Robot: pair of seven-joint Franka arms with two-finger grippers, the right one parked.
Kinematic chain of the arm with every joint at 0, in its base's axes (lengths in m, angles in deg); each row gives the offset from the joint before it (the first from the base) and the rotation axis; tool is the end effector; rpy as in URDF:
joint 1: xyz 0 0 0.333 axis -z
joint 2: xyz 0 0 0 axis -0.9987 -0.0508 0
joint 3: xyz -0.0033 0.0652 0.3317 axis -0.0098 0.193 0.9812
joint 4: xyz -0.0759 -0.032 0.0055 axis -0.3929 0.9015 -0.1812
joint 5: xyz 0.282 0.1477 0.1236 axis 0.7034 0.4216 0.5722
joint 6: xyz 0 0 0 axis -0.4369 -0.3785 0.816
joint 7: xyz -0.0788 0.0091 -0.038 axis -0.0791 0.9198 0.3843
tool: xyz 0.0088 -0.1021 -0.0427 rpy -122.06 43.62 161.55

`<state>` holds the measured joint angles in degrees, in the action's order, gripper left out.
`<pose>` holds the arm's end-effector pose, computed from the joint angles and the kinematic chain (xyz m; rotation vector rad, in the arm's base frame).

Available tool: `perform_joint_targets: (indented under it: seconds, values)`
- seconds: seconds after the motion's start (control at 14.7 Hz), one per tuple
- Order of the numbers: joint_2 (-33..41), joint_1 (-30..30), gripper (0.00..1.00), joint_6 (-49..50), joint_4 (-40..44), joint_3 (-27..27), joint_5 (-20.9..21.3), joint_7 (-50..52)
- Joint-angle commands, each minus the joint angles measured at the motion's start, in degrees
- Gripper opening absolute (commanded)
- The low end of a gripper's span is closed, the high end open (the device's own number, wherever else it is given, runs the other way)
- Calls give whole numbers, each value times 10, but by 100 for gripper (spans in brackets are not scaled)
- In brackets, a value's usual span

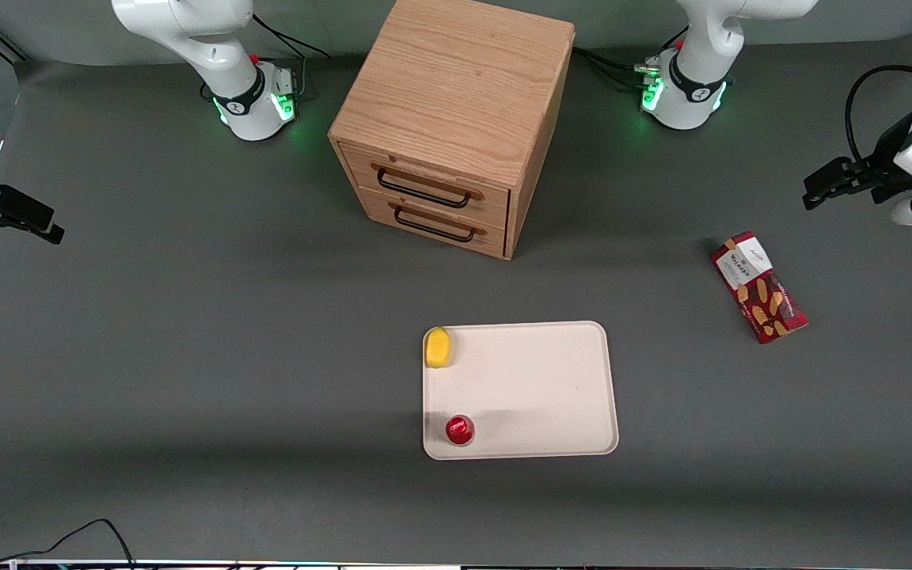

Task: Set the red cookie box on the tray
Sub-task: 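Lower the open left gripper over the red plaid cookie box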

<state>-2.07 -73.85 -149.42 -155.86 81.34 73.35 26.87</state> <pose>0.4491 -0.0016 0.6081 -3.1329 -0.1213 0.0963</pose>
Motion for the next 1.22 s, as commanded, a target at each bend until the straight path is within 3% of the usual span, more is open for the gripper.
perform_joint_targets:
  seconds: [0.0,0.27,0.48,0.88,1.16]
  values:
    - [-11,3,100,34,31,-2,6,-18]
    - [-20,-1,100,44,41,1,5,-22]
    - [-39,-3,100,25,3,9,5,-50]
    - [-48,-3,100,-222,-208,59,-16,-52]
    - [-120,-9,100,-342,-239,71,-19,-75]
